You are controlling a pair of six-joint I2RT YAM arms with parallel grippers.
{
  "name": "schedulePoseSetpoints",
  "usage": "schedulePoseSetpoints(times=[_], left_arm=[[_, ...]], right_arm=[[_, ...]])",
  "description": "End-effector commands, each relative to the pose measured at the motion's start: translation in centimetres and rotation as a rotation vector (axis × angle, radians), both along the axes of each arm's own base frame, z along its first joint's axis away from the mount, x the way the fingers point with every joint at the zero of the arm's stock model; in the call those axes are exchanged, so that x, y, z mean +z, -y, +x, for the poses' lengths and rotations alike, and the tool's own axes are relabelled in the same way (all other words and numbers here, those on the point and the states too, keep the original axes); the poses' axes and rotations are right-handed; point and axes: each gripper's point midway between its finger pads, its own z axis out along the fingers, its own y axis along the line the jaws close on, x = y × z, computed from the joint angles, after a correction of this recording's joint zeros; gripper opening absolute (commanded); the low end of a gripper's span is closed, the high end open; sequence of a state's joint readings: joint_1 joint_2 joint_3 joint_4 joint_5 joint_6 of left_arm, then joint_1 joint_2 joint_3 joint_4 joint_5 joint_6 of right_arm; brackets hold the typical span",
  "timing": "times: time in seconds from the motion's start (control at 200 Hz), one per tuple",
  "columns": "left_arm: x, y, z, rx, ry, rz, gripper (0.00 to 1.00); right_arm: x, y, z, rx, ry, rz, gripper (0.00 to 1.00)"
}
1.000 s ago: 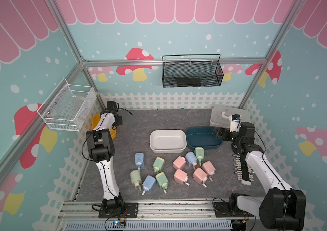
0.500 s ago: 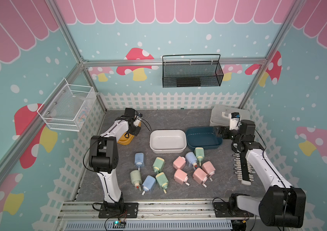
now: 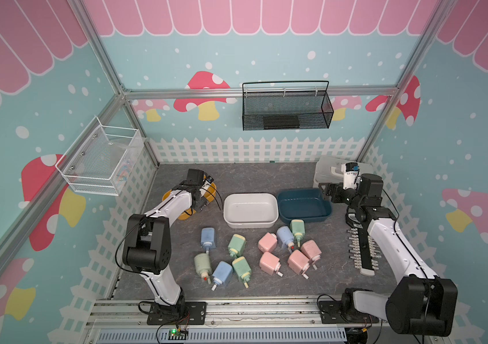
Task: Place the pencil sharpeners by color into the storage box
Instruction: Move the storage box to the center of the board.
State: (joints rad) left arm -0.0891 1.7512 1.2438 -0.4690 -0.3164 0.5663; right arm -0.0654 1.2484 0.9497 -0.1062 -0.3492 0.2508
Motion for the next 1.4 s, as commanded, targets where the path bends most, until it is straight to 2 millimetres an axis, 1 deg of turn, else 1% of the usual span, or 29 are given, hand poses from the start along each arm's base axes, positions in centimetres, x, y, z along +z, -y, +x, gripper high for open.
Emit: schedulePoseSetpoints(times=[0.0, 0.055, 0.1, 0.16, 0.235, 0.3, 0.385, 0.45, 0.57, 0.68, 0.815, 0.926, 1.106, 1.281, 1.341, 1.396], left_arm=[[5.9, -0.8, 1.6, 0.210, 0.285, -0.254, 0.99], [7.2, -2.5, 1.2, 0.365, 0.376, -0.367, 0.99], [7.1, -3.9, 0.3, 0.496, 0.412, -0.464, 0.99], [6.2, -4.9, -1.1, 0.651, 0.411, -0.633, 0.99], [4.9, -5.8, -2.7, 0.796, 0.422, -0.766, 0.99], [4.1, -6.4, -3.8, 0.871, 0.424, -0.808, 0.99], [3.0, -7.7, -5.1, 0.959, 0.436, -0.772, 0.99], [2.2, -8.6, -5.6, 1.012, 0.427, -0.780, 0.98], [0.9, -8.8, -5.1, 1.048, 0.355, -0.846, 0.79], [0.4, -9.6, -5.0, 1.086, 0.346, -0.844, 0.73], [0.0, -10.2, -4.5, 1.090, 0.320, -0.811, 0.65], [-0.7, -10.8, -4.2, 1.101, 0.302, -0.788, 0.57], [-1.9, -10.7, -3.5, 1.109, 0.254, -0.781, 0.53], [-3.2, -10.7, -3.1, 1.110, 0.219, -0.777, 0.47], [-3.3, -10.9, -2.9, 1.098, 0.217, -0.753, 0.43], [-3.3, -11.2, -2.9, 1.094, 0.214, -0.744, 0.35]], right_arm=[[0.3, -0.2, 0.4, 0.013, -0.001, 0.005, 0.96], [0.1, -0.2, 0.5, 0.011, -0.008, 0.009, 0.96], [-0.1, -0.2, 0.6, 0.013, -0.010, 0.014, 0.96], [-0.4, -0.3, 0.6, 0.014, -0.015, 0.020, 0.96], [-0.6, -0.4, 0.7, 0.017, -0.018, 0.024, 0.96], [-0.8, -0.4, 0.8, 0.021, -0.023, 0.022, 0.97], [-1.0, -0.5, 0.8, 0.025, -0.026, 0.020, 0.96], [-1.1, -0.5, 0.8, 0.027, -0.027, 0.020, 0.96], [-1.1, -0.5, 0.7, 0.032, -0.032, 0.015, 0.96], [-1.2, -0.3, 0.3, 0.021, -0.033, 0.002, 0.97], [-1.5, 0.0, -0.2, 0.007, -0.041, -0.017, 0.97], [-1.6, 0.2, -0.5, 0.000, -0.049, -0.029, 0.97], [-1.8, 0.4, -0.9, -0.008, -0.055, -0.035, 0.97], [-1.8, 0.4, -1.7, -0.012, -0.052, -0.039, 0.97], [-1.9, 0.4, -1.9, -0.012, -0.054, -0.042, 0.97], [-1.8, 0.4, -2.1, -0.011, -0.055, -0.044, 0.97]])
